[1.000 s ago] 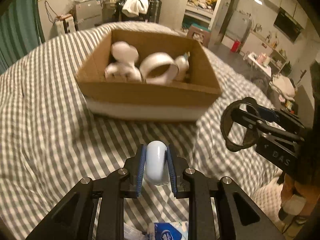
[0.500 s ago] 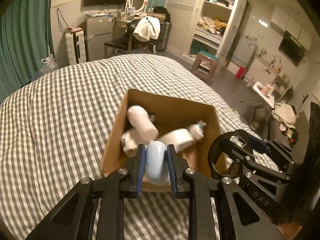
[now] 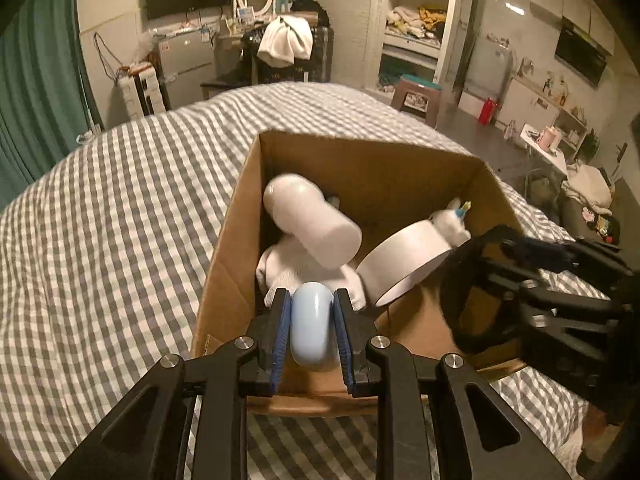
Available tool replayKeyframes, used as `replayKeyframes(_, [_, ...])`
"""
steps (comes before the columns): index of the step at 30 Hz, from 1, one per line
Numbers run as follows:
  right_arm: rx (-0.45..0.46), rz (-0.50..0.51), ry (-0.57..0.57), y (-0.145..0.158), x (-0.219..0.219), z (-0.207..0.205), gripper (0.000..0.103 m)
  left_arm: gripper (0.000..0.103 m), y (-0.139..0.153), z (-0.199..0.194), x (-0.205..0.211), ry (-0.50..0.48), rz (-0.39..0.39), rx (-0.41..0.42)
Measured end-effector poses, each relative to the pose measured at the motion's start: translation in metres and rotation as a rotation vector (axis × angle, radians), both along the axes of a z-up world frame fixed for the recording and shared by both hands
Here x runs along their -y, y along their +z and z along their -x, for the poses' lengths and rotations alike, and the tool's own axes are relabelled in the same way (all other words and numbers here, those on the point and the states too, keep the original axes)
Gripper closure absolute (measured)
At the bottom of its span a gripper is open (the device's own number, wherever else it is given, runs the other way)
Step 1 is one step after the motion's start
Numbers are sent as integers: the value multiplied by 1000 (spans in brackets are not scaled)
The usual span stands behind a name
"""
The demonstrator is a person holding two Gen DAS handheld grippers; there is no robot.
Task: Organize objects
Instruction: 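Drop the black cup and earbud case into the box, opening both tools, then grasp the blue tissue pack with the right tool while the left grasps the toothpaste tube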
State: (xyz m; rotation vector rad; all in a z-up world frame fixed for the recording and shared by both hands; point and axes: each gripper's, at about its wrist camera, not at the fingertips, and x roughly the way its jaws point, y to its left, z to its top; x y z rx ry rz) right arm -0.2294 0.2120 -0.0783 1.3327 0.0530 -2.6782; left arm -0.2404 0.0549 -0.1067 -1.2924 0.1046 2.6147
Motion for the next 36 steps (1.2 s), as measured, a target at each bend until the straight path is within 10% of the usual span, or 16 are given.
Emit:
replayKeyframes(4, [-6,40,-4,8,-3,-5,57,77,6,-3,3,8,-15,-7])
replayKeyframes(8, [-42,80,-2,26,-7,-12,42,29,28,-9,7,13,-32,-38])
replayKeyframes(24, [-185,25,73,125,0,-115,30,7,104,-106,43,117,-48,-148])
replayKeyframes(36, [-41,-6,160,72,41,-188,27,7,30,-183,83,171,82,0])
